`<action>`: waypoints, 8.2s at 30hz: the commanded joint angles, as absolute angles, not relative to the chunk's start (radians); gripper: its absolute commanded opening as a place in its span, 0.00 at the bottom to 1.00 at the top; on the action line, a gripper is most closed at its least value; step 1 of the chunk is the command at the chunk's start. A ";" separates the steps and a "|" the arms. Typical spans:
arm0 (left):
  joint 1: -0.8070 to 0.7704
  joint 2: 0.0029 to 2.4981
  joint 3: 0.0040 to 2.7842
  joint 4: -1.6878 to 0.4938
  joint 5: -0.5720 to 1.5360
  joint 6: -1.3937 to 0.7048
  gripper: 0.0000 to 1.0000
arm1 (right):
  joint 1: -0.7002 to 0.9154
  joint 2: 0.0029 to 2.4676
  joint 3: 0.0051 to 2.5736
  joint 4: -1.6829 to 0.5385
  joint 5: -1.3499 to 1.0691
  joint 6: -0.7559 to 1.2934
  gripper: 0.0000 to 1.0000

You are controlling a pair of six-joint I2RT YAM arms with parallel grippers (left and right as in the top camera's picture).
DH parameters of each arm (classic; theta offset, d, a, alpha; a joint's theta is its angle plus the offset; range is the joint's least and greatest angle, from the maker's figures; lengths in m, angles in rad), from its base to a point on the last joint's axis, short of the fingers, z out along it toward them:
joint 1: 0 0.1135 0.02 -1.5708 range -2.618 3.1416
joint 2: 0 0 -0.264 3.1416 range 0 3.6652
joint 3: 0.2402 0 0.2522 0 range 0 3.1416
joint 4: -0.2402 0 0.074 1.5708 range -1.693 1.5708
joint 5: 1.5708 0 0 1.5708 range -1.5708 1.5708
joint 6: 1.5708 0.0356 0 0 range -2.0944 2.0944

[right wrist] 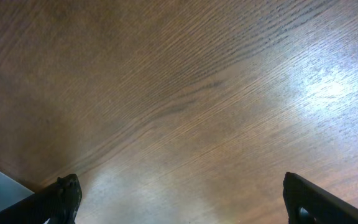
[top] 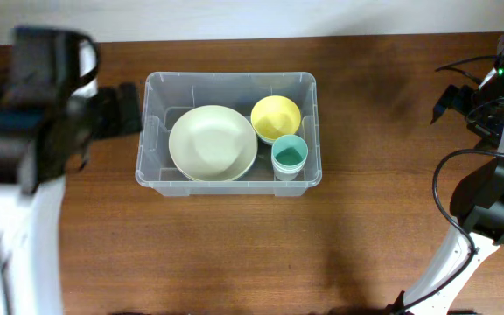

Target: Pack container

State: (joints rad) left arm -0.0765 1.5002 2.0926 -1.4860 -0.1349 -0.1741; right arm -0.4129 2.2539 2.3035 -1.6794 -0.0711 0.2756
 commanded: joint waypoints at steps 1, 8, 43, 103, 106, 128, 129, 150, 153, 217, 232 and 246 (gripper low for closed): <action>-0.082 1.360 2.106 -1.506 -0.094 -0.187 1.00 | -0.419 2.215 2.300 -1.679 -0.067 0.270 0.99; -0.094 1.192 2.090 -1.577 -0.090 -0.286 1.00 | -0.419 2.215 2.300 -1.679 -0.067 0.270 0.99; -0.093 0.899 0.984 -0.492 0.197 0.289 1.00 | -0.419 2.215 2.300 -1.679 -0.067 0.270 0.99; -0.001 0.007 0.009 -0.071 0.108 0.289 1.00 | -0.419 2.215 2.300 -1.679 -0.067 0.270 0.99; -0.001 0.008 0.009 -0.070 0.108 0.289 1.00 | -0.419 2.215 2.300 -1.679 -0.067 0.270 0.99; -0.001 0.008 0.009 -0.070 0.108 0.289 1.00 | -0.419 2.215 2.300 -1.679 -0.067 0.270 0.99; -0.001 0.008 0.009 -0.070 0.108 0.289 1.00 | -0.419 2.215 2.300 -1.679 -0.067 0.270 0.99; -0.001 0.008 0.009 -0.070 0.108 0.289 1.00 | -0.400 2.202 2.300 -1.622 -0.055 0.269 0.99; -0.001 0.008 0.009 -0.070 0.108 0.289 1.00 | -0.364 2.151 2.300 -1.560 -0.046 0.269 0.99; -0.001 0.008 0.009 -0.070 0.108 0.289 1.00 | 0.050 0.003 0.064 0.125 0.013 -0.023 0.99; -0.001 0.008 0.009 -0.070 0.108 0.289 1.00 | 0.031 0.003 0.006 0.044 0.006 -0.022 0.99; -0.001 0.008 0.009 -0.070 0.108 0.289 1.00 | 0.032 0.004 0.006 -0.080 0.000 -0.019 0.99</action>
State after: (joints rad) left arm -0.0067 0.0147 0.0113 -0.0639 0.1150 0.2741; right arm 0.0353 0.0128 0.0101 -0.0723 0.0059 -0.0120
